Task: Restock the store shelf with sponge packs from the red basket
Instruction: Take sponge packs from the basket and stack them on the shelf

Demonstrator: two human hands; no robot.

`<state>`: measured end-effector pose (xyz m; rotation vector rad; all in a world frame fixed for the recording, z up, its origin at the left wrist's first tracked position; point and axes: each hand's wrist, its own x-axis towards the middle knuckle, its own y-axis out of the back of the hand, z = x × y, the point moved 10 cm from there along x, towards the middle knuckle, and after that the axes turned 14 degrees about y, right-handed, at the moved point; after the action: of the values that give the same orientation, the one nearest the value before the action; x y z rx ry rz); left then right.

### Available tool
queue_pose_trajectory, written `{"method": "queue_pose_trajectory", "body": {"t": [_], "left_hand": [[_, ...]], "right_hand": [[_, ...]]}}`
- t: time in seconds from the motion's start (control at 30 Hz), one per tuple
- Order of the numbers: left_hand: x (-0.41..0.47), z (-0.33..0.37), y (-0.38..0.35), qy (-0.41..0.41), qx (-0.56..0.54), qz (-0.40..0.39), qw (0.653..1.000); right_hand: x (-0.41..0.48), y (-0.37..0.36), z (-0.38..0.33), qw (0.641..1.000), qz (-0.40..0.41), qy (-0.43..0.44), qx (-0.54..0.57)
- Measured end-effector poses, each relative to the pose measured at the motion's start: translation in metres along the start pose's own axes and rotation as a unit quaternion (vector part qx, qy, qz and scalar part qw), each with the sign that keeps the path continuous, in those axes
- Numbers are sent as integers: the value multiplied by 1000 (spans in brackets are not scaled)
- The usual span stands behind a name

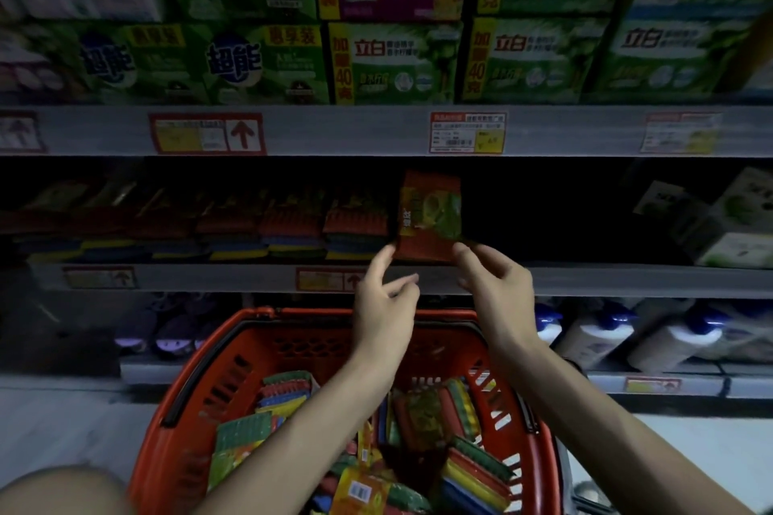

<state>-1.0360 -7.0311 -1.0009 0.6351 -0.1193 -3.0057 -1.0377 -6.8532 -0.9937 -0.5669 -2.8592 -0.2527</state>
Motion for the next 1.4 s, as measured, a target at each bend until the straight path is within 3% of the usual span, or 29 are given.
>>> {"method": "queue_pose_trajectory", "body": {"t": [0.37, 1.03, 1.4], "left_hand": [[8, 6, 6, 23, -14, 27, 999], [-1, 11, 40, -5, -30, 43, 999], [-15, 8, 50, -10, 15, 12, 1000]], "right_hand": [[8, -12, -19, 999, -44, 21, 14], [11, -17, -5, 996, -55, -57, 43], [9, -21, -18, 993, -112, 4, -37]]}}
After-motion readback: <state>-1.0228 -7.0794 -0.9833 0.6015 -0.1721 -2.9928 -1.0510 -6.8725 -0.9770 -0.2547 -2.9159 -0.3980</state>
